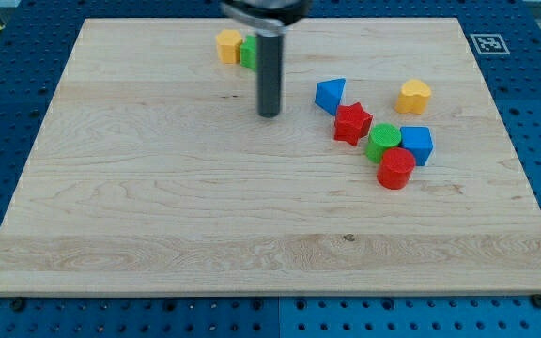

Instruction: Place the red circle below the cube

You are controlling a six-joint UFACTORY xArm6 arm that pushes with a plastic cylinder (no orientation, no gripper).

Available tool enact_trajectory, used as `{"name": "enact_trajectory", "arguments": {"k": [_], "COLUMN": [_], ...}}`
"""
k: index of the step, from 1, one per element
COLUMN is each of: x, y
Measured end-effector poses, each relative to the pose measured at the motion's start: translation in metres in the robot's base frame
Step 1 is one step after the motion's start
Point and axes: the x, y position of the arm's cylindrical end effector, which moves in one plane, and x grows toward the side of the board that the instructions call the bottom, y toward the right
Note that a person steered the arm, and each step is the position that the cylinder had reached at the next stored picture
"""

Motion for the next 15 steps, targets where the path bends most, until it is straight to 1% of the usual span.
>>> {"name": "enact_trajectory", "arguments": {"k": [1, 2, 3, 4, 5, 6, 7, 8, 9, 10, 11, 12, 13, 14, 15], "x": [-0.032, -0.047, -0.047, -0.046, -0.008, 0.058, 0.088, 0.088, 0.088, 0.093, 0.105, 0.128, 0.131, 0.104, 0.037], "y": [-0.01, 0.018, 0.056, 0.066, 0.026, 0.016, 0.059, 0.108, 0.141, 0.164, 0.159, 0.105, 0.01, -0.097, -0.174]}}
